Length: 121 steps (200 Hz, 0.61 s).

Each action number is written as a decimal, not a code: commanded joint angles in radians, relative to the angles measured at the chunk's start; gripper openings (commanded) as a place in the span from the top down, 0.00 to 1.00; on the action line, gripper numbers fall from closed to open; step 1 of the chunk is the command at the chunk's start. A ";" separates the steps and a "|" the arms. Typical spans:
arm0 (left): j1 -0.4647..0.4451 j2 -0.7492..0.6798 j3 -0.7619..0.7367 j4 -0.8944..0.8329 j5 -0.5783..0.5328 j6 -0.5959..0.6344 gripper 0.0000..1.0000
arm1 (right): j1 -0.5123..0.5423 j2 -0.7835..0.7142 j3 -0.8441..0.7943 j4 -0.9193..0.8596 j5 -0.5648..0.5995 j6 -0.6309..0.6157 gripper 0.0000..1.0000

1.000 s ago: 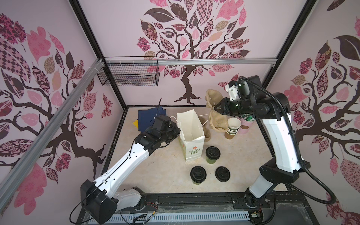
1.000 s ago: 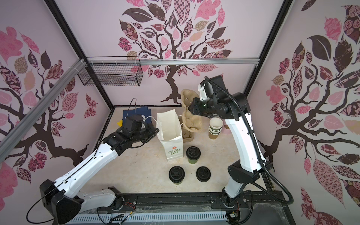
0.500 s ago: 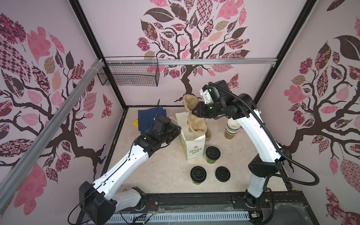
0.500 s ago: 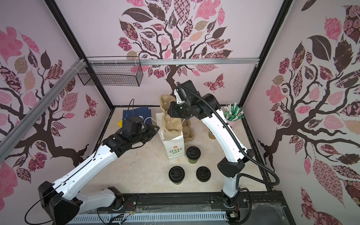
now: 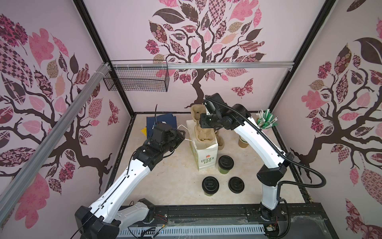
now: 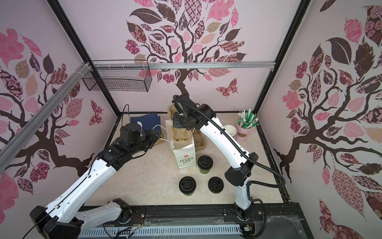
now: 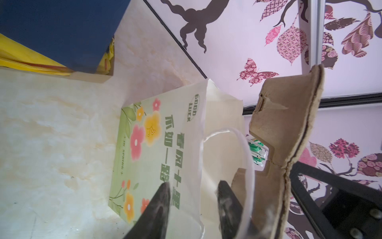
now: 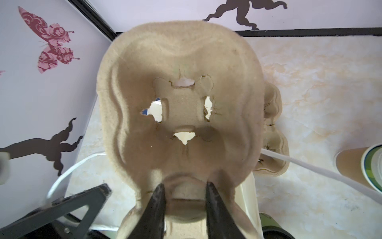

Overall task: Pack the takeout coffee
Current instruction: 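Lower the carrier into the white bag while the left gripper holds it open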

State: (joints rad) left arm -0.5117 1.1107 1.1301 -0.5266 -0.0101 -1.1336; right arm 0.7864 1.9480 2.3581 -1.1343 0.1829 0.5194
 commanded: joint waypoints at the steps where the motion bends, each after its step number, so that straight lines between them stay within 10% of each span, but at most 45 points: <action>1: 0.006 -0.010 -0.028 -0.004 0.042 0.015 0.65 | 0.014 0.031 -0.023 0.017 0.086 -0.010 0.72; 121: 0.006 0.012 -0.079 0.107 0.144 -0.021 0.98 | 0.041 0.038 -0.001 -0.135 0.091 -0.018 0.71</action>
State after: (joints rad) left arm -0.5091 1.1114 1.0851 -0.4576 0.1104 -1.1522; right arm 0.8227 1.9610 2.2875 -1.1893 0.2646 0.4896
